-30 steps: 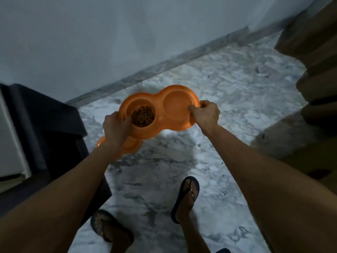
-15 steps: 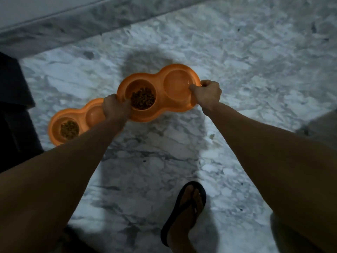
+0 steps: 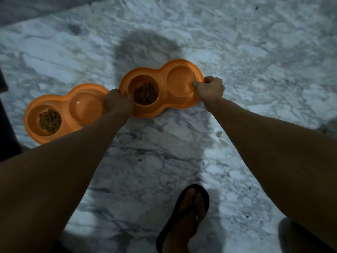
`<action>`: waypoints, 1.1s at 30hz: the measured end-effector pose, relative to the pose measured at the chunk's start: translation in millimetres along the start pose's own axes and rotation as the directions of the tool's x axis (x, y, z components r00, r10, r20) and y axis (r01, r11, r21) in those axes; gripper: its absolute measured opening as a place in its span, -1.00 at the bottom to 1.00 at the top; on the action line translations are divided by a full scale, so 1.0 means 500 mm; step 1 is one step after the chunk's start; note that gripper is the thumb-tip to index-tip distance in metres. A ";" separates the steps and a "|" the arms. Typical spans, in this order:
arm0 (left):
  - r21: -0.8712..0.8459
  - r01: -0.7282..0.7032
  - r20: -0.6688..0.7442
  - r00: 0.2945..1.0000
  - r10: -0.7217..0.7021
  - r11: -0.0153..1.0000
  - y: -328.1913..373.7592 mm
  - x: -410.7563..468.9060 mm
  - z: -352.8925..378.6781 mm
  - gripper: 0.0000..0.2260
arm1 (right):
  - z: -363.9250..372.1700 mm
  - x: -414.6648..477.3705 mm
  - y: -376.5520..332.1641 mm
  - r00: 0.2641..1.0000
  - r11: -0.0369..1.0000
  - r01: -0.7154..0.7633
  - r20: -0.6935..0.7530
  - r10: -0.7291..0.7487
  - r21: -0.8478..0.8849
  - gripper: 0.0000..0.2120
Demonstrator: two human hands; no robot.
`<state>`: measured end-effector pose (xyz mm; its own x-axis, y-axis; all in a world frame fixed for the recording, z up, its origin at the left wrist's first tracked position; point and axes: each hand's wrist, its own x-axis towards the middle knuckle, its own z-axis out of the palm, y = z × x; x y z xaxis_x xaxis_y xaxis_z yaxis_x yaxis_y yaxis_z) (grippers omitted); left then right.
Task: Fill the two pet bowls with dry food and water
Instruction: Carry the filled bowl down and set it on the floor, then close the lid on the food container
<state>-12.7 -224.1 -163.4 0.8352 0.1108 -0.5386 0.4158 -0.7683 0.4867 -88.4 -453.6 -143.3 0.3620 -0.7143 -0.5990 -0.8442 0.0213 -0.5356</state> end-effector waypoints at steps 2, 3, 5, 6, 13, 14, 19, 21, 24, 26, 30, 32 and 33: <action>-0.018 0.017 0.003 1.000 -0.017 1.000 -0.003 0.002 0.004 -0.64 | 0.004 0.003 0.004 1.000 1.000 0.002 -0.004 -0.002 0.000 -0.59; -0.027 0.024 0.005 1.000 -0.024 0.999 -0.004 0.002 0.007 -0.65 | 0.005 0.004 0.006 1.000 1.000 0.002 -0.006 -0.002 0.001 -0.59; -0.048 0.038 0.014 0.999 -0.037 0.998 -0.006 -0.001 0.012 -0.66 | 0.007 0.004 0.010 1.000 1.000 -0.001 -0.005 0.001 0.006 -0.59; -0.057 0.041 0.023 0.999 -0.039 0.998 -0.008 -0.001 0.015 -0.66 | 0.008 0.005 0.013 1.000 1.000 -0.002 -0.003 0.002 0.007 -0.58; -0.089 0.060 0.049 0.997 -0.056 0.994 -0.022 -0.003 0.026 -0.68 | 0.013 0.007 0.032 1.000 1.000 -0.001 0.009 0.002 -0.015 -0.57; -0.092 0.062 0.051 0.997 -0.058 0.994 -0.022 -0.003 0.027 -0.67 | 0.012 0.007 0.034 1.000 1.000 0.002 0.012 -0.002 -0.017 -0.58; -0.139 0.127 0.130 0.985 -0.109 0.982 0.003 -0.028 0.003 -0.34 | -0.001 -0.013 0.019 0.998 1.000 0.009 0.056 -0.008 -0.021 -0.49; -0.126 0.119 0.140 0.985 -0.101 0.985 0.016 -0.055 -0.021 -0.27 | -0.017 -0.037 -0.001 0.999 1.000 0.018 0.050 -0.016 -0.025 -0.49; -0.035 0.082 0.128 0.989 -0.077 0.996 0.041 -0.115 -0.090 -0.29 | -0.044 -0.090 -0.052 0.999 0.999 0.030 0.039 -0.029 -0.033 -0.50; 0.023 0.069 0.129 0.989 -0.072 0.997 0.072 -0.156 -0.153 -0.33 | -0.065 -0.137 -0.101 0.997 0.998 0.050 0.058 -0.048 -0.034 -0.53; -0.064 0.116 0.102 0.989 -0.109 0.991 0.170 -0.237 -0.313 -0.47 | -0.116 -0.268 -0.229 0.981 0.984 0.155 0.132 -0.142 -0.092 -0.62; -0.121 0.128 0.071 0.990 -0.120 0.984 0.217 -0.281 -0.410 -0.42 | -0.147 -0.351 -0.301 0.962 0.969 0.220 0.187 -0.197 -0.110 -0.60; -0.160 0.139 0.057 0.990 -0.131 0.977 0.242 -0.304 -0.463 -0.39 | -0.167 -0.395 -0.341 0.951 0.961 0.253 0.208 -0.227 -0.109 -0.59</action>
<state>-6.3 -188.1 136.4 0.7514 0.1744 -0.6364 0.5800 -0.6343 0.5111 -49.0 -374.5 116.3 0.6183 -0.5386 -0.5724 -0.7630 -0.2364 -0.6017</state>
